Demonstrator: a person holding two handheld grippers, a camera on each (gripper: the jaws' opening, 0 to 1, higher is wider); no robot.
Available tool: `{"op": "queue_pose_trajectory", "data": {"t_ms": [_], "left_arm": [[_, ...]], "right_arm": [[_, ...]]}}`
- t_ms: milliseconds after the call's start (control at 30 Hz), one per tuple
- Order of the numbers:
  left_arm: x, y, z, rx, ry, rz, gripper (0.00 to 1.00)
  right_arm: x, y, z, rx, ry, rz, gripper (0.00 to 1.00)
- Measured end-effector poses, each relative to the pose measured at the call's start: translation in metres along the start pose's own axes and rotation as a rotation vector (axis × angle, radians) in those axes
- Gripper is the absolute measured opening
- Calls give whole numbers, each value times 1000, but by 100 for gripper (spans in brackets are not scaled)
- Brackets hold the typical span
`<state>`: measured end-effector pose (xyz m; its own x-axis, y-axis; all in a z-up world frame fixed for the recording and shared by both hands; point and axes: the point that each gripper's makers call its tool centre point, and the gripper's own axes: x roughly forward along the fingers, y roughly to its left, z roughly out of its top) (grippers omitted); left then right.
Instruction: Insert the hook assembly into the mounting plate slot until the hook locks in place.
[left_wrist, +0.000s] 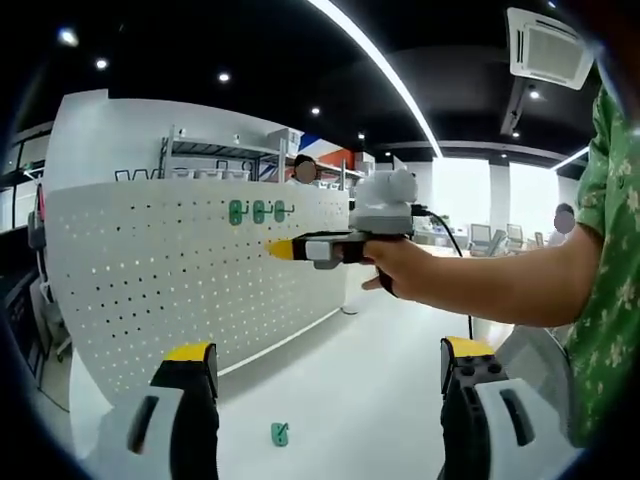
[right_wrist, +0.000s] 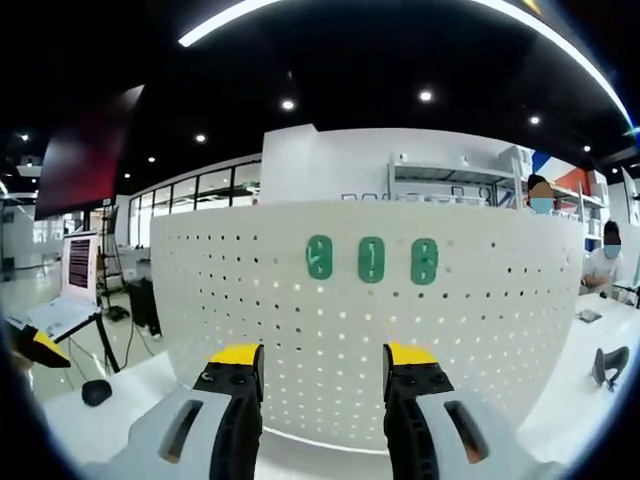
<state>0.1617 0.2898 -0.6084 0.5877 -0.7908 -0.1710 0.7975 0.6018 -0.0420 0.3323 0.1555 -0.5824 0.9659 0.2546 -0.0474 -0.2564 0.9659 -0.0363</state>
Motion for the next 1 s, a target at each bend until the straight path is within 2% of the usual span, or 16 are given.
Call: {"op": "queue_pose_trajectory", "data": {"t_ms": [800,1000], "left_arm": [[-1,-20,-5,-1,14,27,95],[-1,-25,-8,-5,18,35,95]], "right_arm": [[-42,4,-21,-13,24,52,48],[-53,3,-31,-5,42,72,48]]}}
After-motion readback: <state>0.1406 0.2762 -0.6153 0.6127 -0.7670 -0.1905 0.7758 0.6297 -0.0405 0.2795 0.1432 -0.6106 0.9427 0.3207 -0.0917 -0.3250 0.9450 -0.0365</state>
